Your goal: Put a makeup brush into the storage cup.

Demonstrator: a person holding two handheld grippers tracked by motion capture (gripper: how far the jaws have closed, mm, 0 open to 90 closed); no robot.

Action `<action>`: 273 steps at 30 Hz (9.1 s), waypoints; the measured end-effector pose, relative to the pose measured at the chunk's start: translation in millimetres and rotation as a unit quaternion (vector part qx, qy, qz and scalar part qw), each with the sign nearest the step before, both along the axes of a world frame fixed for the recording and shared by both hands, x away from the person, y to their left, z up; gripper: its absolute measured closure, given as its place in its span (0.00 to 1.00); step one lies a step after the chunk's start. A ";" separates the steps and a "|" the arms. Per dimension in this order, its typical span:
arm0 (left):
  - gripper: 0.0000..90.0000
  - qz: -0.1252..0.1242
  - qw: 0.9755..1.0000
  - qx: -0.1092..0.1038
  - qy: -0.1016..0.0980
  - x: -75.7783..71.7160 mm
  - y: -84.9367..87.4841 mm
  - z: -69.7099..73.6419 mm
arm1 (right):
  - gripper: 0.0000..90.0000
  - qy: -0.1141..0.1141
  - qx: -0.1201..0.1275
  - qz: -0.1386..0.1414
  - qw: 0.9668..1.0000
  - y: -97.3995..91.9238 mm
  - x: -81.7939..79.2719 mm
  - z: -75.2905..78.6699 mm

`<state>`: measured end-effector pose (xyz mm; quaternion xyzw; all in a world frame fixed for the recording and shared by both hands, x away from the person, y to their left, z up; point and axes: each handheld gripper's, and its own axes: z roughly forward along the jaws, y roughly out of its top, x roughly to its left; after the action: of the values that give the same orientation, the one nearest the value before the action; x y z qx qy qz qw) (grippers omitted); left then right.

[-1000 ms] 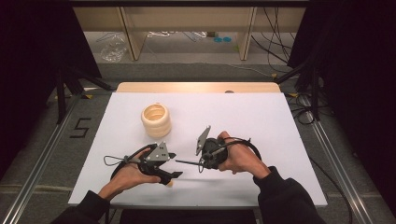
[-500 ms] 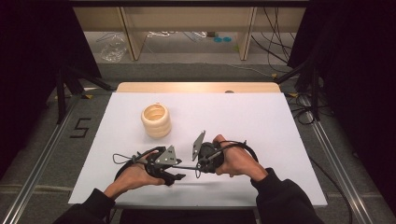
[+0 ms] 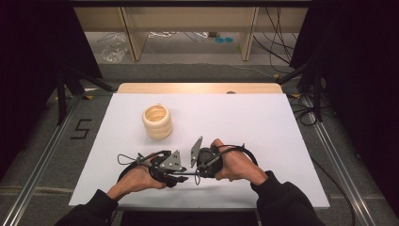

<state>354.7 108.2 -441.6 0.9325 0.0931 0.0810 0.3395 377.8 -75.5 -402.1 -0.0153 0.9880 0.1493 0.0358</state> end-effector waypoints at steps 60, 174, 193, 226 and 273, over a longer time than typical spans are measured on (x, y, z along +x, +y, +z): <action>0.91 -0.023 0.998 -0.003 0.053 -1.0 -4.4 -0.5 | 0.94 0.001 -0.024 0.037 0.999 1.7 -9.1 0.0; 0.92 0.142 0.965 -0.219 -0.002 5.4 18.0 23.8 | 0.83 0.067 0.454 -0.236 0.856 -44.5 13.7 11.2; 0.92 0.134 0.968 -0.214 0.000 3.8 13.1 21.4 | 0.93 0.102 0.475 -0.206 0.849 -39.3 10.7 12.9; 0.90 0.134 0.960 -0.246 0.009 3.1 12.2 23.8 | 0.94 0.095 0.462 -0.202 0.859 -35.0 10.4 8.4; 0.92 0.241 0.937 -0.252 -0.003 27.3 64.1 24.1 | 0.29 -0.050 0.407 -0.330 0.850 -104.9 -2.7 -7.3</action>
<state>382.0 172.3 -417.5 0.7660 0.3309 0.1372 0.5338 375.1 -180.4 -409.4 0.3200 0.7828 0.5162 0.1352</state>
